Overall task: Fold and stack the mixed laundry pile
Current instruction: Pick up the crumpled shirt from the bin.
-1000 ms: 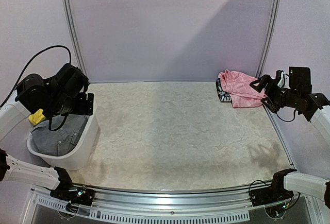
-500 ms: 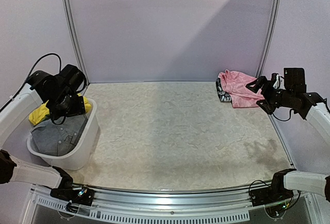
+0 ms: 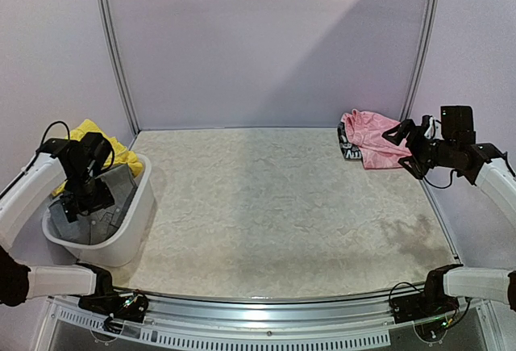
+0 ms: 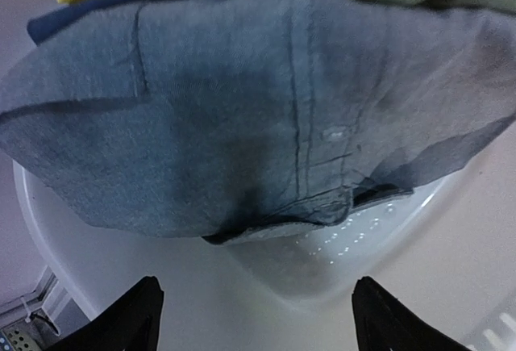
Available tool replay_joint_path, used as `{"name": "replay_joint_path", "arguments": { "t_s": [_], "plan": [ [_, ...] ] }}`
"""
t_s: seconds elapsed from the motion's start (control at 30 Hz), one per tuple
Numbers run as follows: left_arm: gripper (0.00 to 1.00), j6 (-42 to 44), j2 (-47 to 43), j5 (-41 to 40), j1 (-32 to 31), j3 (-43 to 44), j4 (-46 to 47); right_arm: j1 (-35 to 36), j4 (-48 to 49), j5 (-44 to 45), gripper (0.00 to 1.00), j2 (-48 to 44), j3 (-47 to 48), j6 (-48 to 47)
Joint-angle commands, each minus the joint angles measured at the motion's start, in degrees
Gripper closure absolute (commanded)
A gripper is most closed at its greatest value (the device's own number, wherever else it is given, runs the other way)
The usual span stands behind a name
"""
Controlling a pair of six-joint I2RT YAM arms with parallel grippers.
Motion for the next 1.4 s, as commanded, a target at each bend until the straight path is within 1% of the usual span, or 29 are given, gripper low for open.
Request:
{"name": "replay_joint_path", "arguments": {
  "t_s": [0.0,0.07,0.3,0.47,0.63,0.87,1.0,1.1,1.2,1.27,1.33,1.37],
  "plan": [
    [0.19,-0.8,-1.8,3.5,3.2,-4.7,4.9,0.0,0.5,-0.5,0.01,0.4,0.3,-0.1],
    [0.21,-0.3,-3.3,4.7,3.8,-6.7,9.1,0.0,0.7,-0.4,0.01,0.4,0.3,-0.1],
    [0.25,0.7,-2.8,3.5,5.0,-9.2,15.7,0.0,1.4,-0.4,0.01,1.2,0.3,0.1],
    [0.29,2.3,1.2,2.5,5.1,-9.1,18.5,0.0,1.9,-0.5,0.01,2.0,0.5,0.3],
    [0.29,2.0,4.6,2.0,5.1,-9.7,21.5,0.0,2.5,-0.5,0.01,2.8,0.8,0.5],
    [0.3,-1.2,10.3,0.7,5.3,-10.1,22.0,0.0,2.8,-0.4,0.01,3.7,1.3,0.7],
    [0.34,-3.0,13.3,0.4,5.6,-10.2,22.9,0.0,2.7,-0.2,0.01,4.0,1.9,0.5],
    [0.46,-3.8,13.8,1.0,5.8,-11.0,25.3,0.0,2.5,-0.2,0.01,4.6,2.5,0.4],
    [0.68,-3.9,13.7,0.8,5.9,-11.1,26.6,0.0,2.2,-0.2,0.01,5.1,3.1,0.0],
    [0.89,-3.8,13.6,0.3,6.0,-10.7,26.2,0.0,2.1,-0.2,0.01,5.4,3.3,-0.1],
    [0.99,-3.6,12.6,-0.1,6.0,-10.5,25.9,0.0,2.1,-0.3,0.01,5.5,3.5,-0.2],
    [1.0,-3.6,11.7,-0.2,6.0,-10.5,25.7,0.0,2.2,-0.3,0.01,5.6,3.5,-0.2]
  ]
}}
